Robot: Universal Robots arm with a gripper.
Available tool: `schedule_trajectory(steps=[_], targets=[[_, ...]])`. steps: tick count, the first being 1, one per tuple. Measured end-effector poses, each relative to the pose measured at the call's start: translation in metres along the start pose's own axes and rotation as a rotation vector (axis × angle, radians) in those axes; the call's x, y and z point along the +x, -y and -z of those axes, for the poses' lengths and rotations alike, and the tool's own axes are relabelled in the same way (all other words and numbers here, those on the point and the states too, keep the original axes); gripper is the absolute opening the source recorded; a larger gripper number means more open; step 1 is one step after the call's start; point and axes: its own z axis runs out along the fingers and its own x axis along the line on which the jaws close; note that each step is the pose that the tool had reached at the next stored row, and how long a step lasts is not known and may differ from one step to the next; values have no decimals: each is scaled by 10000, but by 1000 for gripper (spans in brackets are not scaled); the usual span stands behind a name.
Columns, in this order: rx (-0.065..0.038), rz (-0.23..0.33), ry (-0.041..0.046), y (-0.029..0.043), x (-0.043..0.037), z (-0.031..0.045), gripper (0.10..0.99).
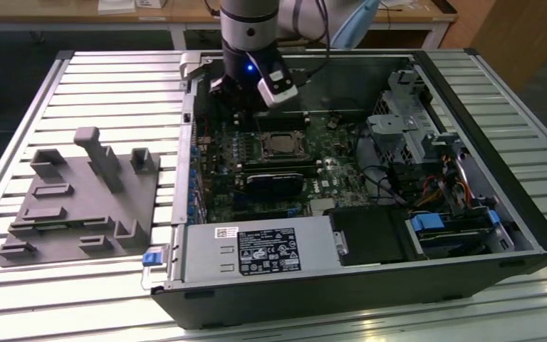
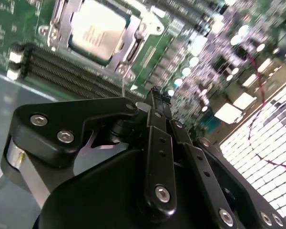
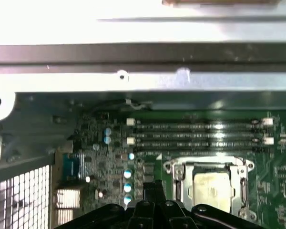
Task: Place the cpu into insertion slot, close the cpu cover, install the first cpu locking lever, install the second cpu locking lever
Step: 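Install the first cpu locking lever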
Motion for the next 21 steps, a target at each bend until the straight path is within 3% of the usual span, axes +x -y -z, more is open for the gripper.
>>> schedule_trajectory(steps=[4, 8, 11, 12, 21], targets=[[-542, 6, -14, 0, 4, 0, 106], [-1001, 9, -25, 0, 10, 0, 106], [-1288, 12, -31, 1, 14, 0, 106], [-1342, 13, -33, 1, 14, 0, 106], [-1350, 13, -33, 0, -1, 0, 106]])
